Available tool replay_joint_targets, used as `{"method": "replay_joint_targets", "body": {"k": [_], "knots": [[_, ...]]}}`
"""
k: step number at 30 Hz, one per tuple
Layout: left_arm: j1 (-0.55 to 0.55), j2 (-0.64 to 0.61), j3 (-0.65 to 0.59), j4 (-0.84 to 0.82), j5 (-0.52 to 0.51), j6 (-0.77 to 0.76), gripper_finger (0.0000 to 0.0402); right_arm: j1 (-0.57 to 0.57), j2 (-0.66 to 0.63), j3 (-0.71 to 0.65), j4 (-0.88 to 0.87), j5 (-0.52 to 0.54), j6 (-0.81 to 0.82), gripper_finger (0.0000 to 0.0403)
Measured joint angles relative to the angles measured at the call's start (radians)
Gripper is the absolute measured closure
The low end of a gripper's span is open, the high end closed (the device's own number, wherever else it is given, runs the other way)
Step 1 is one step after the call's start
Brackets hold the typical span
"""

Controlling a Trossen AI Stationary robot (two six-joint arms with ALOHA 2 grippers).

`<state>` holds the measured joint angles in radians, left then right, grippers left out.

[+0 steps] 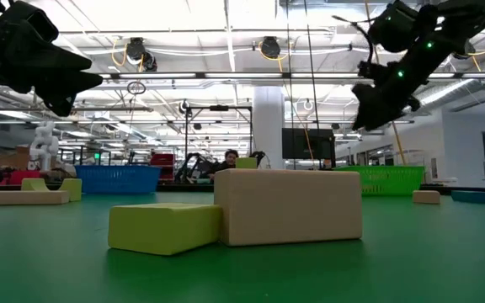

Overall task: Sort & place blocks by color
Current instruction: Put the top left green block into the blue bin

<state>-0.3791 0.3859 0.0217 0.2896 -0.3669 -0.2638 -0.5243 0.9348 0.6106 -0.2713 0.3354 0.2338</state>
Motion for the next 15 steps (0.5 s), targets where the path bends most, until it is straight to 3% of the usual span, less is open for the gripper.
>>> {"method": "replay_joint_targets", "body": {"k": [7,10,15], "knots": [[0.004,0.0,0.0,0.02,-0.023,0.042,0.025,0.002,-0.041,0.0,0.135,-0.377,0.134,0.0177],[0.004,0.0,0.0,0.078,-0.027,0.093,0.025,0.008,-0.056,0.0,0.166,-0.444,0.162,0.0177],[0.005,0.0,0.0,0.194,-0.072,0.181,0.025,0.031,-0.063,0.0,0.203,-0.443,0.166,0.0177]]}}
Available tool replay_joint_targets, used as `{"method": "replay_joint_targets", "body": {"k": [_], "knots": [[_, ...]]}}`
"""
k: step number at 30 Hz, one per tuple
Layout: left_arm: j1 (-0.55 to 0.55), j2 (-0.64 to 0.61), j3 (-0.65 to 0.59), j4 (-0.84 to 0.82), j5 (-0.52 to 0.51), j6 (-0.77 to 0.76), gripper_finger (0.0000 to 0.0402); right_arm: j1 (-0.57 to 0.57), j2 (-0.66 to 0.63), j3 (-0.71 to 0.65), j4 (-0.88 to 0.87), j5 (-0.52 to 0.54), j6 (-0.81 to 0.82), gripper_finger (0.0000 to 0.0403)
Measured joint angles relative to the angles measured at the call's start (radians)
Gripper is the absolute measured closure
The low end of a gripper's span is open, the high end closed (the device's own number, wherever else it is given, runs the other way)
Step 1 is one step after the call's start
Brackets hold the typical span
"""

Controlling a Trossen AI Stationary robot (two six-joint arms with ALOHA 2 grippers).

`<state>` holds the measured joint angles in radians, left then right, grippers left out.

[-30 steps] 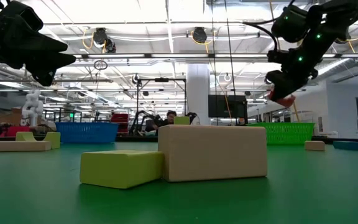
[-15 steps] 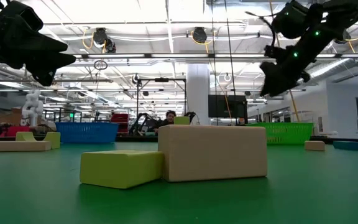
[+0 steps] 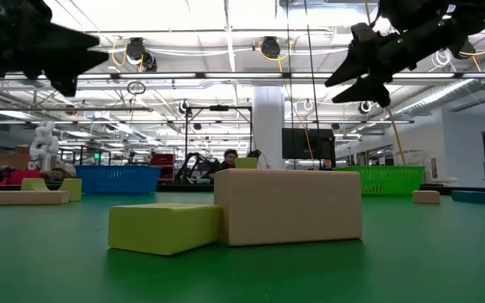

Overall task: Sort & place blocks by color
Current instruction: Put the top left green block into the blue bin

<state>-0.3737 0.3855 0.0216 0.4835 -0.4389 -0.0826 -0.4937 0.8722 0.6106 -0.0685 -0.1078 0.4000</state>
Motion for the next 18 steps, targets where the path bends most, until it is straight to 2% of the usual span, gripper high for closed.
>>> {"method": "replay_joint_targets", "body": {"k": [11,18], "knots": [[0.0,0.0,0.0,0.233,-0.008,0.149,0.025,0.02,0.001,0.0,-0.002,0.002,0.0,0.0177],[0.0,0.0,0.0,0.299,-0.018,0.132,0.025,0.021,0.001,0.0,0.04,0.001,0.0,0.0177]]}}
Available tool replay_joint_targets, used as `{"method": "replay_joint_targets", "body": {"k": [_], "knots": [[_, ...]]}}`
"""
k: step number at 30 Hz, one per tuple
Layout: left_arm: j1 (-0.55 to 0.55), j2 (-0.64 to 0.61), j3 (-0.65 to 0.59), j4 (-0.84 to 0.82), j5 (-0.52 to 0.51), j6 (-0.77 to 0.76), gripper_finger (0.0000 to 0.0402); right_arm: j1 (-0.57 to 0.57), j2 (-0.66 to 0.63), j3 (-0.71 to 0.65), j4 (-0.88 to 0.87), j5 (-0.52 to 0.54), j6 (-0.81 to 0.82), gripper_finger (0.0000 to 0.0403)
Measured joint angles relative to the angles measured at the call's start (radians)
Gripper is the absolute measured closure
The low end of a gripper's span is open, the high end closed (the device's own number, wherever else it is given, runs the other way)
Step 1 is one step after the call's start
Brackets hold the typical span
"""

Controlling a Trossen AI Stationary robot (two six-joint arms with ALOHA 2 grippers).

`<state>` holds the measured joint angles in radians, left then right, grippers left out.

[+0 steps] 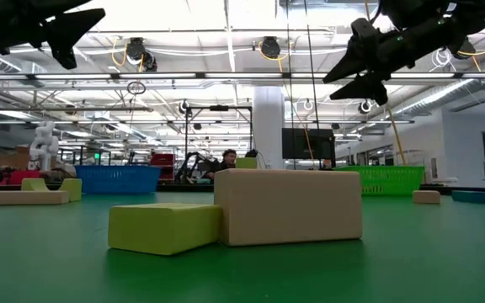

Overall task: Sort & place blocks by color
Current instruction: Put the top left green block into the blue bin

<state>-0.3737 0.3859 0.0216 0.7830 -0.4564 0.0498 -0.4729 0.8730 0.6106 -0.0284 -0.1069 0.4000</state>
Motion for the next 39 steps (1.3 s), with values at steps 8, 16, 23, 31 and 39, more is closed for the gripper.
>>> {"method": "replay_joint_targets", "body": {"k": [8,16,23,31,39], "knots": [[0.0,0.034,0.0,-0.005,0.041,-0.11,0.025,0.028,0.0,0.0,0.109,-0.002,0.093,0.0177],[0.0,0.214,0.073,-0.02,0.044,-0.215,0.025,0.037,0.0,0.0,0.152,-0.001,0.264,0.0176],[0.0,0.417,0.263,-0.224,0.044,-0.193,0.025,0.038,0.001,-0.002,0.153,0.0,0.268,0.0176],[0.0,0.536,0.457,-0.693,0.045,-0.461,0.025,0.048,0.001,-0.077,0.152,-0.014,0.27,0.0176],[0.001,0.585,0.557,-1.18,0.12,-0.843,0.025,0.093,0.001,-0.167,0.22,-0.082,0.27,0.0177]]}}
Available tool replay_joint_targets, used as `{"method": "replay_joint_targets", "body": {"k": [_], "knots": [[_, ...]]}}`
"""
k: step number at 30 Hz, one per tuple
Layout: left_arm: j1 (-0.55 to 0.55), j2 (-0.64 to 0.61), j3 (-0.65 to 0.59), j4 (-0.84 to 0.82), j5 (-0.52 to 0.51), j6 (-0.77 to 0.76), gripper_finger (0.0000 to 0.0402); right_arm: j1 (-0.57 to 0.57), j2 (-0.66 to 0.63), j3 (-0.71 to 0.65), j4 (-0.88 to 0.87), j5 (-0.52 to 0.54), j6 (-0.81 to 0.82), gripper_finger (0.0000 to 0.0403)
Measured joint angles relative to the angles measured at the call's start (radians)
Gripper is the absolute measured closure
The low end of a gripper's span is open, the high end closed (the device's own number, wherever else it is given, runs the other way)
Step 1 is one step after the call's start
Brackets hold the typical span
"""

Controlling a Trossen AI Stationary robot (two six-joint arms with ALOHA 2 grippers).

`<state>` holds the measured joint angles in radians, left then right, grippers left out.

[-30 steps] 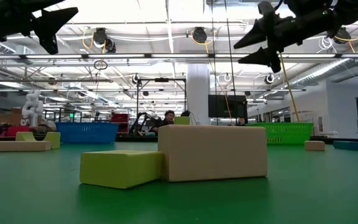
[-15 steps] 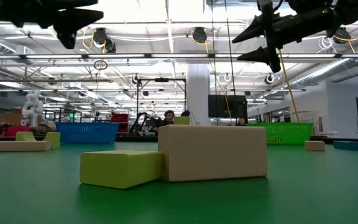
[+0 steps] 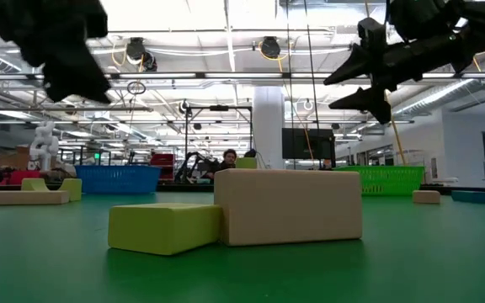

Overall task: Sort & place blocks by color
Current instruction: Put the top left green block into the blue bin

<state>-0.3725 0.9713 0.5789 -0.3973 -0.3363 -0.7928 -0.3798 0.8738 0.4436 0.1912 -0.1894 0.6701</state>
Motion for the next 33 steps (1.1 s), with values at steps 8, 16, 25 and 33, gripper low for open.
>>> {"method": "replay_joint_targets", "body": {"k": [8,16,25,33], "knots": [[0.0,0.061,0.002,-0.339,0.103,-0.124,0.025,0.028,0.0,-0.096,0.212,0.0,0.0,0.0177],[0.0,0.14,0.002,-0.504,0.094,0.072,0.025,0.029,-0.001,-0.117,0.254,0.0,0.0,0.0177],[0.018,0.249,0.002,-0.481,0.016,0.274,0.025,0.029,-0.001,-0.117,0.254,0.0,-0.002,0.0177],[0.067,0.312,0.005,-0.461,-0.045,0.267,0.0249,0.029,-0.001,-0.117,0.253,0.0,-0.006,0.0177]]}}
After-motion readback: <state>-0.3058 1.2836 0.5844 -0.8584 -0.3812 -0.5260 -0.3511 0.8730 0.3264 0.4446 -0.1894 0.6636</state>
